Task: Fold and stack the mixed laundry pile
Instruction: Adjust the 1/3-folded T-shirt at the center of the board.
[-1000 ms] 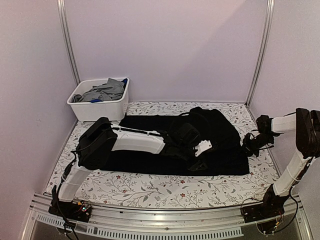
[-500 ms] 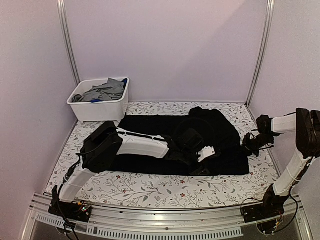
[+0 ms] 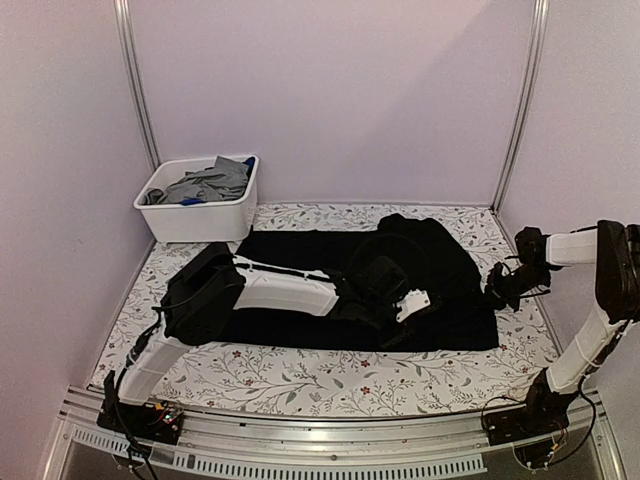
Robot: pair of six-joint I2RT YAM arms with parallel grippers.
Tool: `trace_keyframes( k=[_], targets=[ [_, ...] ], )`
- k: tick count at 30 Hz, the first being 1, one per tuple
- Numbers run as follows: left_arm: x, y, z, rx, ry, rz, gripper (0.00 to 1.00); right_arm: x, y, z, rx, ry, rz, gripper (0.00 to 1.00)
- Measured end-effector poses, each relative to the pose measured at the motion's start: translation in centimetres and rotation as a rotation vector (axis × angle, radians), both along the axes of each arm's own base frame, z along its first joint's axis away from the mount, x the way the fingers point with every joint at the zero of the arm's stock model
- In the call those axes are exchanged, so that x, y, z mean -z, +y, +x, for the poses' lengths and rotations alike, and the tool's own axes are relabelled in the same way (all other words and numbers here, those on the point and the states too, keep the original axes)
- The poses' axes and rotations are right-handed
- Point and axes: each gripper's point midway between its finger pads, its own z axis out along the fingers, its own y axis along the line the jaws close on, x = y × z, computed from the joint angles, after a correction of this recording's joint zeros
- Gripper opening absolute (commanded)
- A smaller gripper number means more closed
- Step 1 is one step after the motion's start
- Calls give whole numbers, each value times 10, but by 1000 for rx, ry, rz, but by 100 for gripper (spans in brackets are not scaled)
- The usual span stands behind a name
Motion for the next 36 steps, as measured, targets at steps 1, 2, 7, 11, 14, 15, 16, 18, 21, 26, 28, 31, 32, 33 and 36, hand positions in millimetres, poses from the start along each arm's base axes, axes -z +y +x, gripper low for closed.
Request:
trace_keyframes(
  k=[1,2,7,11,14,15,16,18,21,26,28,31,32,33,36],
  targets=[
    [0,0,0,1,0,0,0,0,0,0,0,1,1,0],
    [0,0,0,-5,4,0,0,0,1,0,0,2,3,0],
    [-3,3,7,-34,-3,-21,0,-3,2,-1,0,1,16,0],
    [-18,13,10,-74,7,-53,0,-15,6,2,4,-29,37,0],
    [-44,17,23,-118,9,-118,0,-32,8,13,7,-77,57,0],
    [-55,19,29,-135,9,-142,0,-40,9,20,8,-99,63,0],
    [-64,19,35,-152,8,-165,0,-45,10,25,7,-118,68,0],
    [-83,23,52,-195,8,-215,0,-57,13,35,2,-151,77,0],
    [-94,31,76,-256,17,-253,0,-72,20,51,-10,-194,89,0],
    [-93,44,98,-329,45,-255,0,-73,34,74,-33,-206,110,0],
    [-91,49,105,-359,54,-254,0,-70,39,82,-38,-198,115,0],
    [-88,54,110,-388,68,-251,0,-68,44,95,-43,-194,119,0],
    [-86,55,111,-394,72,-248,0,-68,45,99,-46,-195,120,0],
    [-85,56,111,-399,78,-247,0,-68,46,105,-47,-199,121,0],
    [-81,58,111,-408,88,-242,0,-69,54,116,-66,-207,122,0]
  ],
)
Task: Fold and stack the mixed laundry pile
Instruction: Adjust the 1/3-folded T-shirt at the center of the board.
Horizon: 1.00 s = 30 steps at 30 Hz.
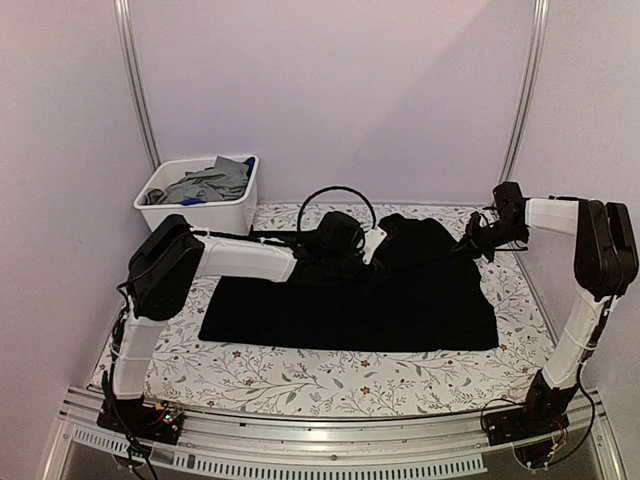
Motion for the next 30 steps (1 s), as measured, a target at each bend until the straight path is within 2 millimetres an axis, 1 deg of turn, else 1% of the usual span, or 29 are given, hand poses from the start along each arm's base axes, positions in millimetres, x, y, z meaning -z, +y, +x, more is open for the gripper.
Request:
trace_keyframes(
  k=[5,11,17,21,22,23,24,27,28,29,30],
  targets=[
    [5,7,7,-29,15,5,0,7,11,8,-25,9,-1,0],
    [14,17,19,-73,32,18,0,11,14,16,-30,17,-1,0],
    [22,20,23,-93,39,27,0,11,21,27,-44,10,-1,0],
    [31,23,26,-108,53,40,0,14,26,33,-50,11,-3,0],
    [34,24,27,-113,58,44,3,16,26,34,-49,13,-5,0],
    [37,25,28,-120,66,50,8,17,26,34,-49,19,-6,0],
    [40,26,29,-128,71,56,13,19,26,34,-48,22,-7,2],
    [46,31,37,-166,93,71,25,23,25,34,-42,35,-17,24],
    [49,35,40,-187,106,79,29,23,25,34,-35,39,-16,33],
    [51,41,44,-219,125,88,31,23,24,34,-32,42,-17,39],
    [54,46,48,-239,137,97,31,23,24,35,-32,39,-21,44]
  ],
)
